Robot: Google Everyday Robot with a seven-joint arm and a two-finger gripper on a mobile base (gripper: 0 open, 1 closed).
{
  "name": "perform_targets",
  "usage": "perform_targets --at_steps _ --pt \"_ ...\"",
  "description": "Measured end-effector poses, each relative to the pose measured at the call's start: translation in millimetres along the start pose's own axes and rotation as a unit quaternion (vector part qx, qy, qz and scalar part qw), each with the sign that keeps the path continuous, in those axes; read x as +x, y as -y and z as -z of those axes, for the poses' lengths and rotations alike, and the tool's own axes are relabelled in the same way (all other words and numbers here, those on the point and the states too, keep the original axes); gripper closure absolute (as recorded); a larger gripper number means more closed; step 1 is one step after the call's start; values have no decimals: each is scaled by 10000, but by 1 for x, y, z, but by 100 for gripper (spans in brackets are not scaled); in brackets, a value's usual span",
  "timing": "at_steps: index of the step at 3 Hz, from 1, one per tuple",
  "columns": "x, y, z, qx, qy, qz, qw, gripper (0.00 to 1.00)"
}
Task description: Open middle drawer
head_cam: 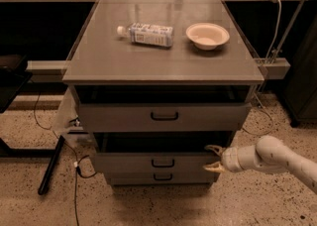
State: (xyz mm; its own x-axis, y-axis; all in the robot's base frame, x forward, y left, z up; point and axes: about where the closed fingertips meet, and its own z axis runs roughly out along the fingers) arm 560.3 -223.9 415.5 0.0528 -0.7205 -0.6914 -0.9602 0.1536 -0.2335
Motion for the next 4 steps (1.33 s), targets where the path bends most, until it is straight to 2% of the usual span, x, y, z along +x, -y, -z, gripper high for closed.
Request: perform_targets --at_steps 1,2,3,4 --pt "-4 2 4 0 0 0 10000 84" --pt "-10 4 10 0 0 0 10000 100" --pt "-11 4 11 0 0 0 10000 100" --pt "-11 4 11 0 0 0 10000 81"
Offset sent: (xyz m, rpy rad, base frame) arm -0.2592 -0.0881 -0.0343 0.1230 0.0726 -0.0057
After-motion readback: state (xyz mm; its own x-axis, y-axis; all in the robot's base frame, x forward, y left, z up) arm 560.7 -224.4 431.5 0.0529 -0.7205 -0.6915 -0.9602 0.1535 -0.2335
